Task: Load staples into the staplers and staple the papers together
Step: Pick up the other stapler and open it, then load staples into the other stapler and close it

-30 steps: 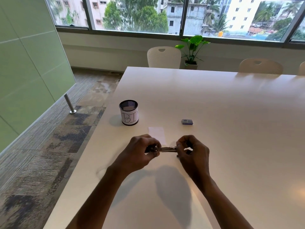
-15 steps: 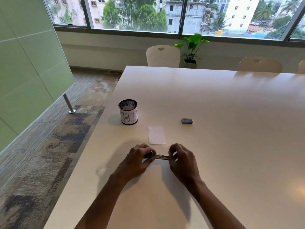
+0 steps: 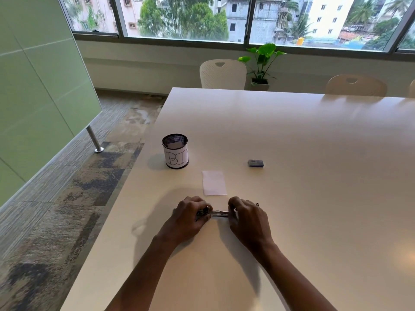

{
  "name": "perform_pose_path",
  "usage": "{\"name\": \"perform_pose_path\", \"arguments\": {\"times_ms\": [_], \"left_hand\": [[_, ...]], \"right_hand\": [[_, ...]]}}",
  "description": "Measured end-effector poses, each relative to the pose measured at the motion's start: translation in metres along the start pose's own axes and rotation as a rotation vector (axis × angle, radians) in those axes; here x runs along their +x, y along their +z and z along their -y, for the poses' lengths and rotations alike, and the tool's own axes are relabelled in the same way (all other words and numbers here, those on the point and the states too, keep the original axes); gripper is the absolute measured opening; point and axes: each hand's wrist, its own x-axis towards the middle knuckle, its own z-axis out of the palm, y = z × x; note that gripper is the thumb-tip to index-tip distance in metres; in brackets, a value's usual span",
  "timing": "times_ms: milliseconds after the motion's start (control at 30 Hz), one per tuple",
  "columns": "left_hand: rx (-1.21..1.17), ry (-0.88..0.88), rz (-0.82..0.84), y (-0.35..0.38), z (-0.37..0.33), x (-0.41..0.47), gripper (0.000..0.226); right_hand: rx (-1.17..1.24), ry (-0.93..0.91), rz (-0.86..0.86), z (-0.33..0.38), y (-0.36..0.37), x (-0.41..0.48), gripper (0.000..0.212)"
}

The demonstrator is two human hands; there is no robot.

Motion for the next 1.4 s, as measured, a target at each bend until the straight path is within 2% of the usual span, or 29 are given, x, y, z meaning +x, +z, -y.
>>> {"name": "perform_pose_path", "arguments": {"times_ms": [167,267,333,400,500,600,767,1000,1400], "left_hand": [[0.01,0.001,-0.016,-0.002,0.0,0.002,0.032],[0.023,0.0,-0.007,-0.014,0.0,0.006,0.055],[0.031,0.0,-0.055,-0.027,0.0,0.012,0.066],[0.001,-0.011,-0.146,-0.038,0.003,0.023,0.062],[-0.007,-0.064,-0.269,-0.042,0.015,0.043,0.048],[0.057,-0.166,-0.333,-0.029,0.035,0.056,0.039],[0.113,-0.301,-0.331,-0.009,0.06,0.064,0.043],[0.16,-0.28,-0.393,-0.001,0.072,0.07,0.04],[0.143,-0.283,-0.393,0.0,0.078,0.071,0.046]], "right_hand": [[0.255,0.01,-0.051,0.001,-0.011,0.02,0.011],[0.386,0.073,-0.134,0.005,-0.026,0.047,0.01],[0.445,0.122,-0.203,0.008,-0.035,0.067,0.018],[0.466,0.133,-0.248,0.013,-0.043,0.086,0.023],[0.493,0.117,-0.27,0.023,-0.051,0.113,0.019],[0.521,0.095,-0.216,0.031,-0.051,0.135,0.019],[0.529,0.008,-0.102,0.046,-0.034,0.167,0.02],[0.464,-0.09,-0.025,0.073,0.002,0.213,0.015],[0.294,-0.181,0.173,0.096,0.057,0.247,0.027]]}}
